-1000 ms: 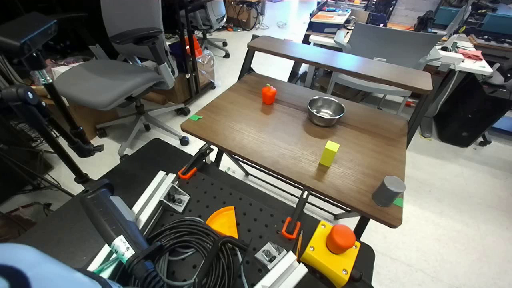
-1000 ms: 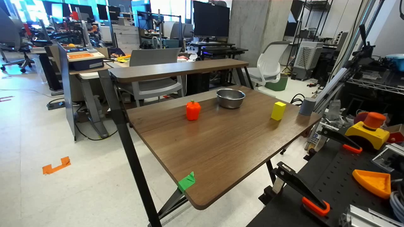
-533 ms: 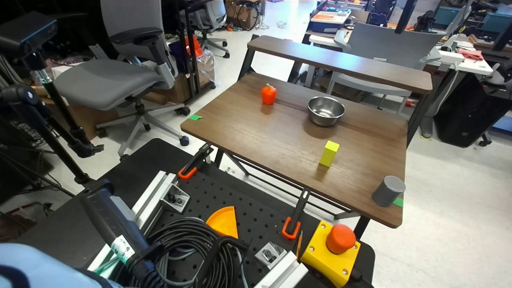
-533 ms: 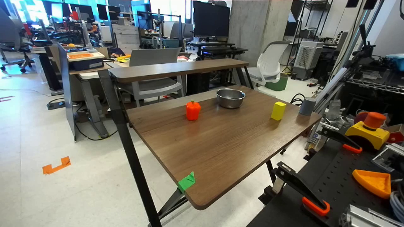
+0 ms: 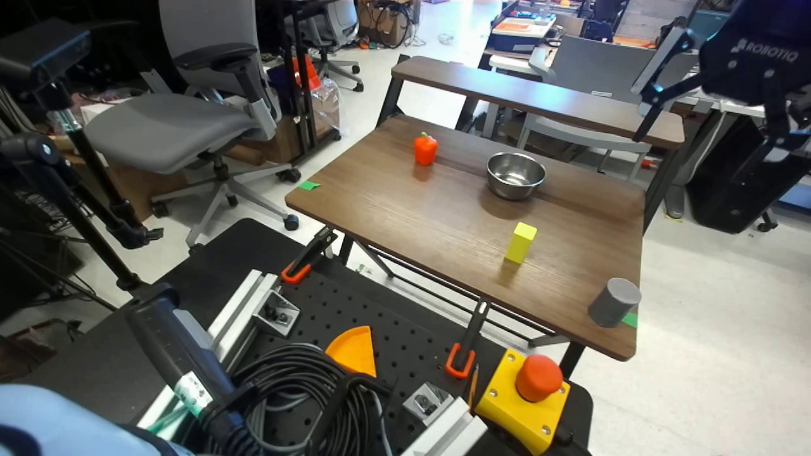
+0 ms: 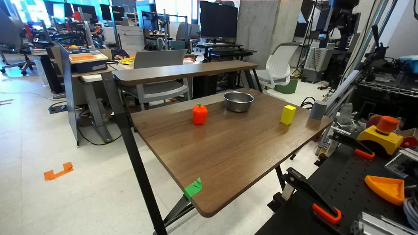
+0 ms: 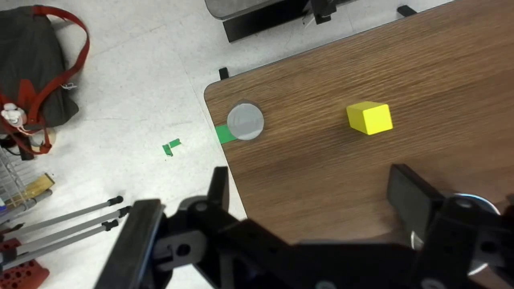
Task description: Move the grey block backward
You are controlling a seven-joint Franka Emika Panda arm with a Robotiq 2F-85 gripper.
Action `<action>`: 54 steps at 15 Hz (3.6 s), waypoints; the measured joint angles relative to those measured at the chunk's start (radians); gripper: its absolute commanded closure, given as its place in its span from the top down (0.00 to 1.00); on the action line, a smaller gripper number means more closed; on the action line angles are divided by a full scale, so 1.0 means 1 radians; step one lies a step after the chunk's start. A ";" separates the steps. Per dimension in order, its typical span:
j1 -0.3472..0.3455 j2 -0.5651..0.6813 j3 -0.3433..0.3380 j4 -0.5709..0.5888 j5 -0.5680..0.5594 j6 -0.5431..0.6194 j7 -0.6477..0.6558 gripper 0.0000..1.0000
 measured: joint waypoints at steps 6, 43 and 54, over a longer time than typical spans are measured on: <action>-0.010 0.197 0.010 0.072 -0.087 0.001 0.007 1.00; -0.077 0.629 0.161 0.787 -0.027 -0.426 -0.047 0.21; -0.076 0.985 0.185 1.267 0.001 -0.615 0.067 0.21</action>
